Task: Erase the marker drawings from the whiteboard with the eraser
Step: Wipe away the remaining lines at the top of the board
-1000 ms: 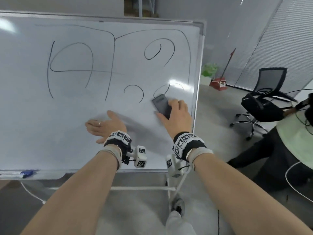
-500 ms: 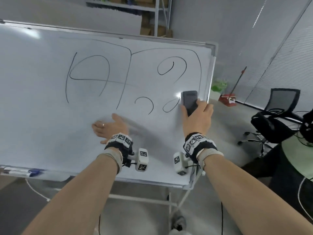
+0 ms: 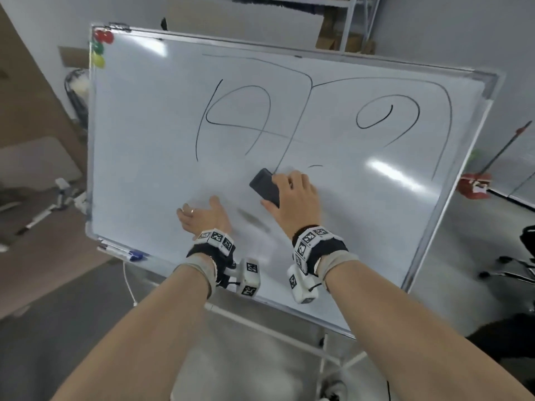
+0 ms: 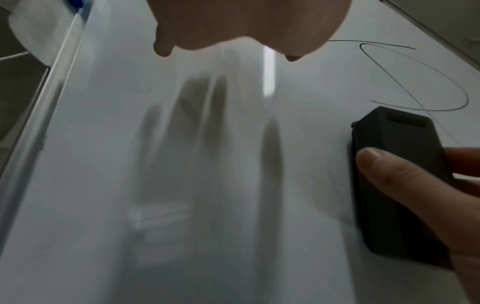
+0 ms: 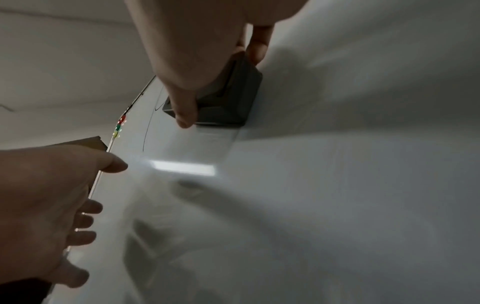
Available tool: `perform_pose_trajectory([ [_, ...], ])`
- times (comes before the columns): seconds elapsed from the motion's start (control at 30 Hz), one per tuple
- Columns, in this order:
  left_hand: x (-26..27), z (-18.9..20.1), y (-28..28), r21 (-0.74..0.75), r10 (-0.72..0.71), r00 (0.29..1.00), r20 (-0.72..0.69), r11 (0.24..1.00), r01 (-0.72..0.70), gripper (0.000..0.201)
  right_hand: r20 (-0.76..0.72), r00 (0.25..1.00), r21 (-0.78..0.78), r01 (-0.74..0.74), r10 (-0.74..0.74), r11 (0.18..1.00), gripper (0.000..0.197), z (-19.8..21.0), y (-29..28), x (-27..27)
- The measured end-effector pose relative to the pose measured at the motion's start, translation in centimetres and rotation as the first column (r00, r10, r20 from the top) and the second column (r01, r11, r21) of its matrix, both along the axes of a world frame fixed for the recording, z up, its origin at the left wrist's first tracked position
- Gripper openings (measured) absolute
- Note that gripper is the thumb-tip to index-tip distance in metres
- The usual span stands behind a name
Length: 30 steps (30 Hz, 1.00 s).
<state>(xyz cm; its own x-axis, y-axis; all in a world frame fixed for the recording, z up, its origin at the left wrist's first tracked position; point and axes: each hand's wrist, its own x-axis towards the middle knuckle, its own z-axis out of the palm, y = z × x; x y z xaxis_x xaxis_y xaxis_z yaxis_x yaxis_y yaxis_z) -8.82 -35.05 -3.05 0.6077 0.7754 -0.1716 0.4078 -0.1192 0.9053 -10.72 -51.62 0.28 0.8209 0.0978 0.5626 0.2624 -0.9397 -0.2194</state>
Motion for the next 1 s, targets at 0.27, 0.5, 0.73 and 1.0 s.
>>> perform_pose_trajectory([
  [0.27,0.7,4.0,-9.6,0.03,-0.114,0.993,0.041,0.993,0.112,0.083,0.11,0.949,0.133,0.281,-0.296,0.95,0.055,5.0,-10.5,-1.2],
  [0.5,1.2,4.0,-14.2,0.063,-0.127,0.992,0.014,0.99,0.125,0.082,0.157,0.797,0.268,0.534,-0.583,0.802,0.061,6.8,-20.7,-4.2],
  [0.73,1.8,5.8,-15.4,0.011,-0.061,0.998,-0.013,0.998,0.061,0.081,0.217,0.655,0.381,0.626,-0.724,0.68,0.062,8.7,-23.7,-4.4],
  [1.0,4.1,6.9,-13.4,0.018,0.083,0.994,0.069,0.996,-0.084,0.07,0.249,0.697,0.45,0.531,-0.672,0.718,0.055,10.8,-21.0,-0.1],
])
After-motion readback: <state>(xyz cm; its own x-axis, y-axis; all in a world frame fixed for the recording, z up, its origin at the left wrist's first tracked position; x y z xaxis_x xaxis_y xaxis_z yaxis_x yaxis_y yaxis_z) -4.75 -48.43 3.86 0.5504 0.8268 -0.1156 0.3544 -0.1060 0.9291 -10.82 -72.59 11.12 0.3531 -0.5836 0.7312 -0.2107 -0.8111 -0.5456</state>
